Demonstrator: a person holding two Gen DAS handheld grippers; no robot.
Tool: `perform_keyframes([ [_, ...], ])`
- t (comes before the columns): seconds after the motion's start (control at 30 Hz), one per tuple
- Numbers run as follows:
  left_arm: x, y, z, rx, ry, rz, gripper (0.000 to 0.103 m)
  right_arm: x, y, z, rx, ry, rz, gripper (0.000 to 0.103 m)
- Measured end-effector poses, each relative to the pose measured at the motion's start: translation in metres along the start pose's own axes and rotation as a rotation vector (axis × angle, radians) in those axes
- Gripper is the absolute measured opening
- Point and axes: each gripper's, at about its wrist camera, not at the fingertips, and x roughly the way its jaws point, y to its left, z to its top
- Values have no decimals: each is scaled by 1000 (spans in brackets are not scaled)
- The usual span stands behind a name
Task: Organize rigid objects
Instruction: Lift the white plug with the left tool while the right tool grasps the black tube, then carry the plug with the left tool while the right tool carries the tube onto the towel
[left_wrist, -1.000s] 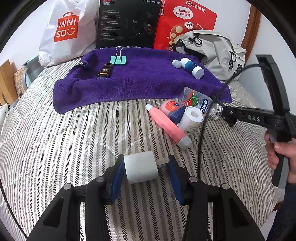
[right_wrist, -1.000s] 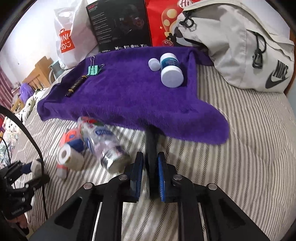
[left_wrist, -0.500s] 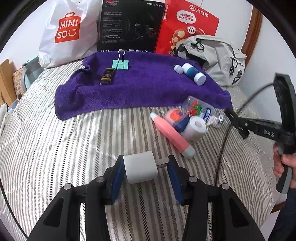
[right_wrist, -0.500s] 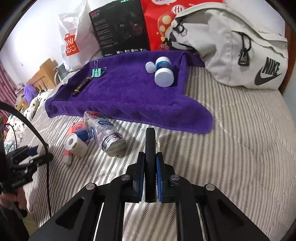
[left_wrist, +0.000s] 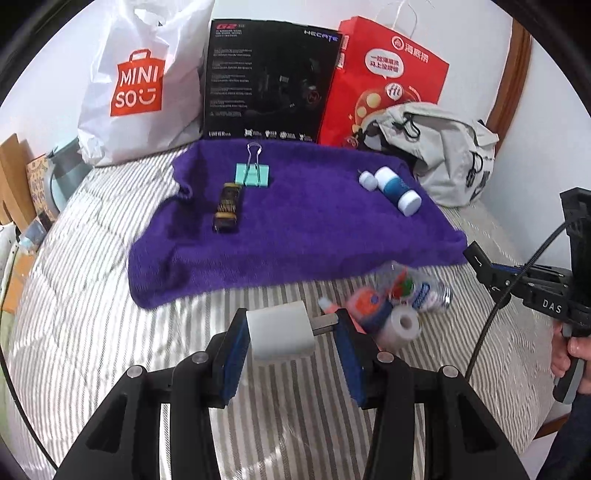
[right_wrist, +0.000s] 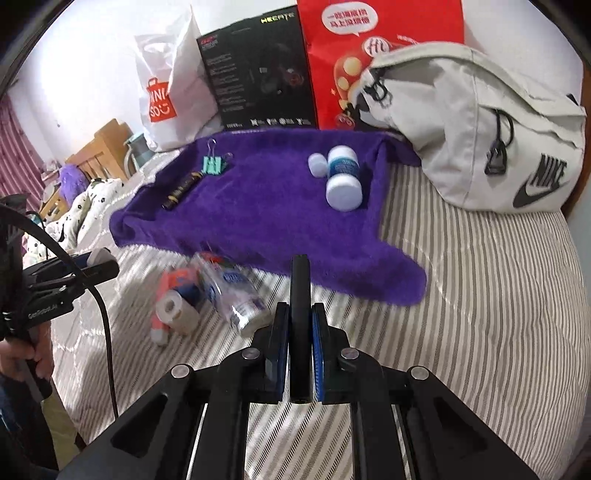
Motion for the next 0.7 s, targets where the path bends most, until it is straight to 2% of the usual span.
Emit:
perform_keyframes([
  [0.3,8,12,41,-2,-18,8,44,12,-4,51,-10,-21,20,12],
  [0.5,23,19,61,-4,-18,12,44,52,-7,80,-70,53,2,12],
  [0.7,43,25,73,-9,0,9,43,90,-5,85,-110,133,-10,12],
])
